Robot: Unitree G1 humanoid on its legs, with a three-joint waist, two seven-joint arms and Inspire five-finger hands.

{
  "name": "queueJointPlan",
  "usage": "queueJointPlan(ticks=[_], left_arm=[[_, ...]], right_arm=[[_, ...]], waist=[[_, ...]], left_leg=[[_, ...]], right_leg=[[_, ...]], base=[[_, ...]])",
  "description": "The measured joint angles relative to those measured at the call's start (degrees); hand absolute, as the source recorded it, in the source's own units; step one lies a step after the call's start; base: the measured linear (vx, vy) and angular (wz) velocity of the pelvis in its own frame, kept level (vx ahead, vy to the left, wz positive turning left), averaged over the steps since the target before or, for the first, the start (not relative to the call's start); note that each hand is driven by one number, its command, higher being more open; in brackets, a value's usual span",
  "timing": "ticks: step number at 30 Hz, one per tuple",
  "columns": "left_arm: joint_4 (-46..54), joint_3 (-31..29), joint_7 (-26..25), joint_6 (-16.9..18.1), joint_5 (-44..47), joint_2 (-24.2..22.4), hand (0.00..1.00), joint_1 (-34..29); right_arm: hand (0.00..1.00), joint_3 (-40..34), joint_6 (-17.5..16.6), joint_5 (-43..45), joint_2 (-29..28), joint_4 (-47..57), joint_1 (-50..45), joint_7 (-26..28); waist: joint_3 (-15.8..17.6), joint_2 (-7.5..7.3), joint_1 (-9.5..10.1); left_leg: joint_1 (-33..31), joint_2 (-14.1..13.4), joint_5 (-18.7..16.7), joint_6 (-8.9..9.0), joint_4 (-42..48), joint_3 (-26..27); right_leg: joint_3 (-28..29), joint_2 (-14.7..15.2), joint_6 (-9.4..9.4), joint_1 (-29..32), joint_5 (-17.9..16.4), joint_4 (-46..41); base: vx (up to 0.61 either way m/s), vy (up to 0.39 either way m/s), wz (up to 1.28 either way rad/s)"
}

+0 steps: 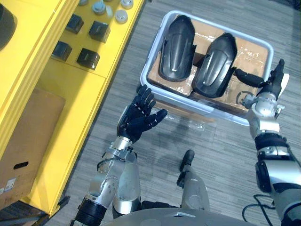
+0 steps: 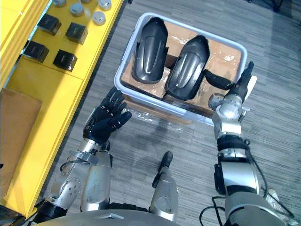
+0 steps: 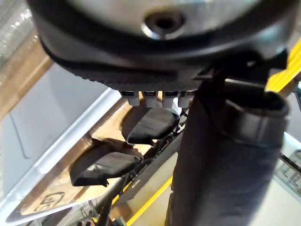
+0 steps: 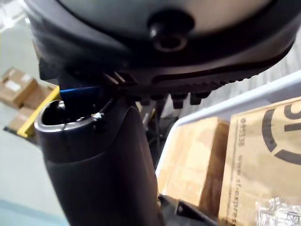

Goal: Walk over and take three plastic housings, then place them on the shelf

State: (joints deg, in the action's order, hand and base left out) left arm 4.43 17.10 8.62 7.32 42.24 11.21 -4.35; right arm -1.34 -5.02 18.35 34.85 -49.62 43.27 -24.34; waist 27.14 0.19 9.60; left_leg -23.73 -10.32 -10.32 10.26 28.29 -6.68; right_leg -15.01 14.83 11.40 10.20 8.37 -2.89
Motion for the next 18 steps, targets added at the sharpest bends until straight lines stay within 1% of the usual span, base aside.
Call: queueJointPlan(ticks=[2,4,7,9,15,16,18], left_arm=[[-1.0,0.1,-0.3,-0.3,0.0,0.0,1.0,-0.3],[-2.6,0.5,-0.7,-0.5,0.0,-0.1,1.0,0.0],[-2.9,0.5,-1.0,-0.5,0.0,0.0,1.0,0.0],[-3.4,0.6,-1.0,-0.5,0.1,0.0,1.0,0.3],[-5.6,1.0,-1.0,-0.9,0.1,-0.1,1.0,0.6],[-5.7,1.0,-1.0,-1.1,0.1,-0.1,1.0,0.6],[-6.1,1.3,-0.9,-1.3,0.1,-0.1,1.0,0.6]], right_arm=[[1.0,2.3,1.4,0.1,1.7,-2.2,3.2,0.3],[1.0,3.3,3.0,0.2,4.2,-3.8,5.4,1.1],[1.0,4.5,5.1,0.3,6.3,-5.7,8.3,2.7],[1.0,4.5,7.1,0.3,6.6,-7.9,9.6,4.1],[1.0,5.3,11.5,0.2,6.7,-15.1,9.8,8.9],[0.0,5.3,11.9,0.1,6.7,-15.3,9.9,9.2],[0.0,5.3,12.5,0.0,7.0,-15.8,10.2,10.3]], waist=[[0.2,0.11,0.38],[0.8,0.67,1.06],[1.2,1.13,1.19],[1.4,1.16,1.19],[1.5,1.28,1.23],[1.5,1.29,1.22],[1.5,1.3,1.24]], left_leg=[[-0.9,0.1,0.6,0.07,-0.2,-0.2],[-1.1,0.3,1.4,0.17,-1.0,-0.7],[-1.9,0.3,2.3,0.29,-2.0,-1.1],[-1.9,0.4,3.0,0.3,-2.8,-1.3],[-2.8,0.6,4.0,0.45,-3.5,-1.8],[-2.8,0.6,4.0,0.45,-3.5,-1.9],[-2.8,0.6,4.2,0.42,-3.5,-2.0]], right_leg=[[-0.2,0.1,0.01,1.0,0.0,-0.1],[-0.6,0.2,0.01,1.4,0.0,-0.4],[-1.1,0.3,-0.06,2.8,-0.1,-1.7],[-1.7,0.6,-0.12,3.2,-0.1,-2.1],[-2.4,0.7,-0.3,4.0,-0.2,-2.4],[-2.4,0.7,-0.3,4.0,-0.2,-2.4],[-2.4,0.7,-0.35,4.0,-0.3,-2.6]], base=[[-0.02,0.013,0.06],[0.0,-0.007,0.11],[-0.01,-0.013,0.06],[-0.02,-0.012,0.07],[-0.02,-0.007,0.05],[-0.03,0.001,0.04],[-0.01,0.001,0.02]])
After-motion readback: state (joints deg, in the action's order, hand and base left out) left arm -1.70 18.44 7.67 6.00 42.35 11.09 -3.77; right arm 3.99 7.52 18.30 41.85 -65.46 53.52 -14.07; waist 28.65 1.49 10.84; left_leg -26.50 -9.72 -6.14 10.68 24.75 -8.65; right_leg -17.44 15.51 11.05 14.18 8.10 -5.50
